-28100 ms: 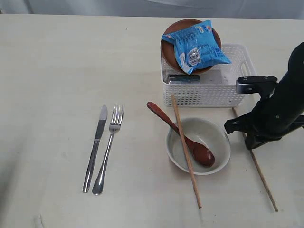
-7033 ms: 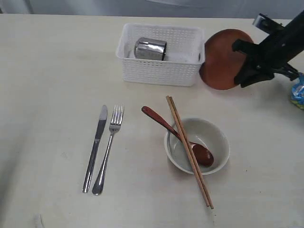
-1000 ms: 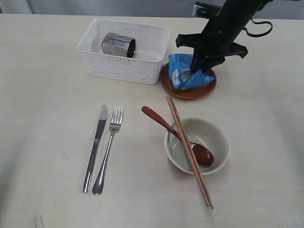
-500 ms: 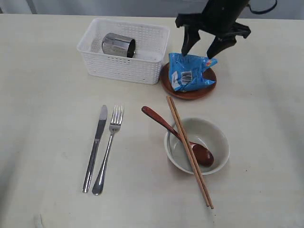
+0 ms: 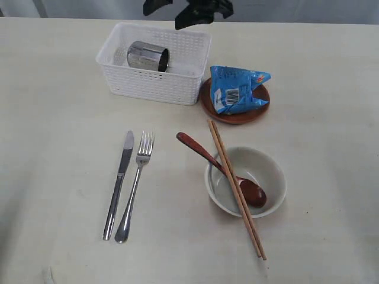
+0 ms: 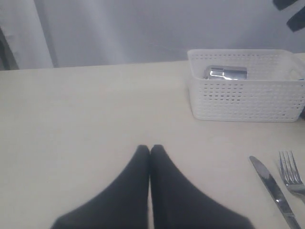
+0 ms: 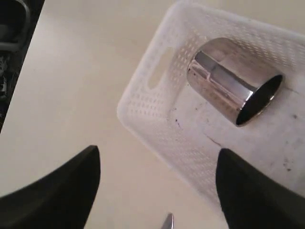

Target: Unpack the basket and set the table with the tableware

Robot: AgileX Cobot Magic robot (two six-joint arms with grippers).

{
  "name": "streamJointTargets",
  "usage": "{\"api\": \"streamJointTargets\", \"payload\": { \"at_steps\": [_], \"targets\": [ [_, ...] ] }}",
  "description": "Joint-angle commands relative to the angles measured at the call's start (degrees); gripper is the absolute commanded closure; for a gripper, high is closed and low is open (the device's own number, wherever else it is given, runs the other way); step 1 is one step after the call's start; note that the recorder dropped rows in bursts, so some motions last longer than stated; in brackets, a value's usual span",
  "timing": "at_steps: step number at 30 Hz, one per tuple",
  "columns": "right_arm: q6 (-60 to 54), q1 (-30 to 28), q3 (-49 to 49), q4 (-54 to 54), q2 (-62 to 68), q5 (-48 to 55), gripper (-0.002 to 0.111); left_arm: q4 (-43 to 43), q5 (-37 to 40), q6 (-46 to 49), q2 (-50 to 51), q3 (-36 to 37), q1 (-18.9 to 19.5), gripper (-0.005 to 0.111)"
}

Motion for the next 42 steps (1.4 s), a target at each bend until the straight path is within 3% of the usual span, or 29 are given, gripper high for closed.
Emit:
{"api": "streamJointTargets", "payload": {
  "at_steps": [1, 16, 32, 35, 40, 42],
  "targets": [
    [-1.6, 1.4, -0.1, 2.8, 4.8, -4.9, 0.043, -0.3, -0.1, 0.2, -0.2, 0.2, 0.2, 0.107],
    [-2.6, 2.0, -0.1, 6.0, 12.3, -17.3, 0.043, -0.3, -0.1, 0.2, -0.2, 0.2, 0.2, 0.107],
    [-1.9, 1.8, -1.7, 5.1, 15.1, -14.7, 0.043, -0.3, -0.1, 0.2, -0.2, 0.2, 0.2, 0.107],
    [-1.9, 1.6, -3.2, 3.5, 15.1, -13.0, 0.05, -0.3, -0.1, 0.2, -0.2, 0.2, 0.2, 0.107],
    [0.2, 1.6, -5.9, -3.5, 15.1, -10.4, 0.075, -0.3, -0.1, 0.2, -0.2, 0.2, 0.2, 0.107],
    [2.3, 1.6, -6.4, -6.0, 15.1, -10.2, 0.079, -0.3, -0.1, 0.2, -0.2, 0.2, 0.2, 0.107]
  ]
}}
